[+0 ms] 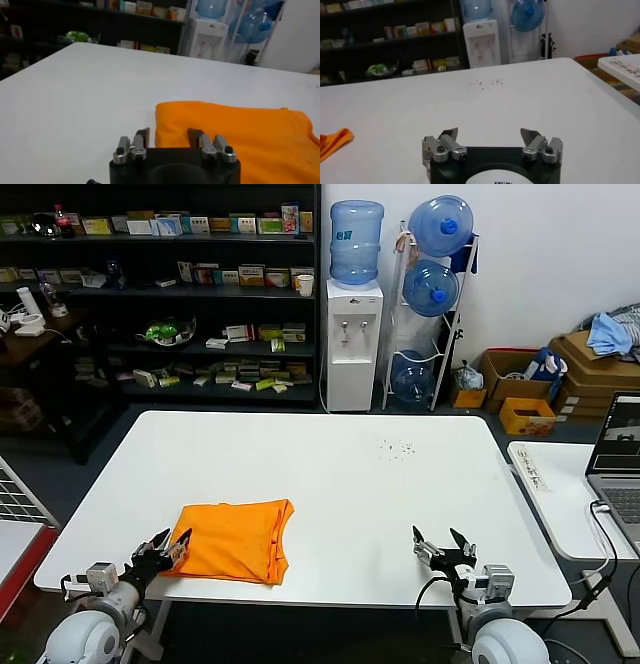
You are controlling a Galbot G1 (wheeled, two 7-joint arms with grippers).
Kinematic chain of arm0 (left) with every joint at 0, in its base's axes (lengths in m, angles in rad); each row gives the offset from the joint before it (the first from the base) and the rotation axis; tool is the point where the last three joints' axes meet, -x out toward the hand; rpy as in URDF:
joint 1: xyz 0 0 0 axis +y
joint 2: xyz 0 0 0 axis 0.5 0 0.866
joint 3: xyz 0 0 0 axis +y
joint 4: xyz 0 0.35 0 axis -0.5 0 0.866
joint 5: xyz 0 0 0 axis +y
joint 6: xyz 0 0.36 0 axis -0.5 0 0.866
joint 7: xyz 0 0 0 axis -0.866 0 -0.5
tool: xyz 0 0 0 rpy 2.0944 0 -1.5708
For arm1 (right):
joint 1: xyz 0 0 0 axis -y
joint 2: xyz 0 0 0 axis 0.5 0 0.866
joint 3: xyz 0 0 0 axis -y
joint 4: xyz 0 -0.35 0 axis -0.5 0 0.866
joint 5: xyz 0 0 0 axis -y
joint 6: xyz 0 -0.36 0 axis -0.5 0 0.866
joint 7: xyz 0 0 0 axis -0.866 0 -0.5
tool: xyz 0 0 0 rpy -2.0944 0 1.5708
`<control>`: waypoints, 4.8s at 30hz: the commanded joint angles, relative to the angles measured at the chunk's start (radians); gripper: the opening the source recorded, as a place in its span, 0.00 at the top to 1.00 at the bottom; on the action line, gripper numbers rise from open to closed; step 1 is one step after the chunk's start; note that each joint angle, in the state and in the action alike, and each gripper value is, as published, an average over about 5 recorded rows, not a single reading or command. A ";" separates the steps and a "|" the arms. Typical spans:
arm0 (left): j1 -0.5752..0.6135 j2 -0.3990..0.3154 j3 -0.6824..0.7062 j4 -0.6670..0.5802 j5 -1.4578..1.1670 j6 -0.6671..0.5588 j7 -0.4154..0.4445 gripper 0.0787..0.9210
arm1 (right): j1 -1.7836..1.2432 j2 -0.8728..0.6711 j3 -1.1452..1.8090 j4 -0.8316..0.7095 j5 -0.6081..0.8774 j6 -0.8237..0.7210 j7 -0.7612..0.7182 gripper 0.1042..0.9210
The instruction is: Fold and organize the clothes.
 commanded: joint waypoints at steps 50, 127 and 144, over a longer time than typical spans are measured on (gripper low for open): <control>0.034 0.280 -0.351 0.003 0.543 0.097 0.023 0.98 | 0.025 -0.006 -0.016 -0.003 0.011 0.032 -0.010 0.12; 0.247 -0.424 -0.141 -0.079 0.275 -0.694 0.332 0.12 | -0.162 0.213 0.275 -0.114 -0.348 0.609 -0.439 0.12; 0.230 -0.405 -0.170 -0.039 0.283 -0.694 0.335 0.12 | -0.182 0.267 0.288 -0.109 -0.371 0.656 -0.466 0.12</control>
